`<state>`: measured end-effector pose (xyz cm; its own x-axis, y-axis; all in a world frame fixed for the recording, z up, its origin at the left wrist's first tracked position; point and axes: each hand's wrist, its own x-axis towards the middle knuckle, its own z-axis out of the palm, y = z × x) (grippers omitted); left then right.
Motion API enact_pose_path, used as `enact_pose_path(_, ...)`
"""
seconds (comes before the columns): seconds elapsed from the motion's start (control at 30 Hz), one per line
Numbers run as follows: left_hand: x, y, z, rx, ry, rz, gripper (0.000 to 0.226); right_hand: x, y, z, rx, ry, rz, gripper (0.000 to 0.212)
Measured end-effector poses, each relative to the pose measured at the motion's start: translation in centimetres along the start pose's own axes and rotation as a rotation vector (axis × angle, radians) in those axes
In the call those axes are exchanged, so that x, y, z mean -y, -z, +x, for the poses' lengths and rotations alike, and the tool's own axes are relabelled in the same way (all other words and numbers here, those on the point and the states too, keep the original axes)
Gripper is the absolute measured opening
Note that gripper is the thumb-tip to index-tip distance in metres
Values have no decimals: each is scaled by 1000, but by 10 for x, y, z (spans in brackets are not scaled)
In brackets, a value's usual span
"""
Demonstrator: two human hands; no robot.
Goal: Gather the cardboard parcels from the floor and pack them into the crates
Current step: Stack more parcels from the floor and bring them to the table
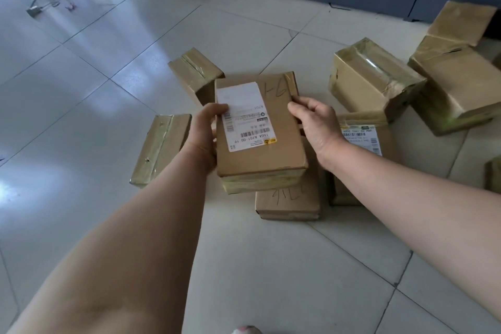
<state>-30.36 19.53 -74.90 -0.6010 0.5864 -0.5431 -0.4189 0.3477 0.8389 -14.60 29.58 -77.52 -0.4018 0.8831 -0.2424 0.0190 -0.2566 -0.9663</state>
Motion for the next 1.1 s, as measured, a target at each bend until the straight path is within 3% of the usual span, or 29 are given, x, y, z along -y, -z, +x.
enact_pose_path(0.17,21,-25,2,66,94,46,62,-12,30,-2,-71,-94,-120,11)
enact_pose_path(0.3,35,-27,5,107,184,89,42,-25,42,-4,121,-271,-370,52)
enact_pose_path(0.37,39,-25,8,146,215,102,36,-29,39,-3,211,-389,-349,66)
enact_pose_path(0.47,41,-23,6,188,250,109,40,-27,31,-6,285,-473,-285,74)
enact_pose_path(0.6,46,-22,3,213,279,92,50,-25,26,-7,268,-517,-251,105)
enact_pose_path(0.73,47,-23,4,206,306,63,76,-32,34,-12,212,-609,10,70)
enact_pose_path(0.9,51,-29,3,253,352,59,92,-40,39,-13,178,-592,179,73)
enact_pose_path(1.1,38,-43,-6,186,342,-11,84,-17,39,-14,156,-596,273,69)
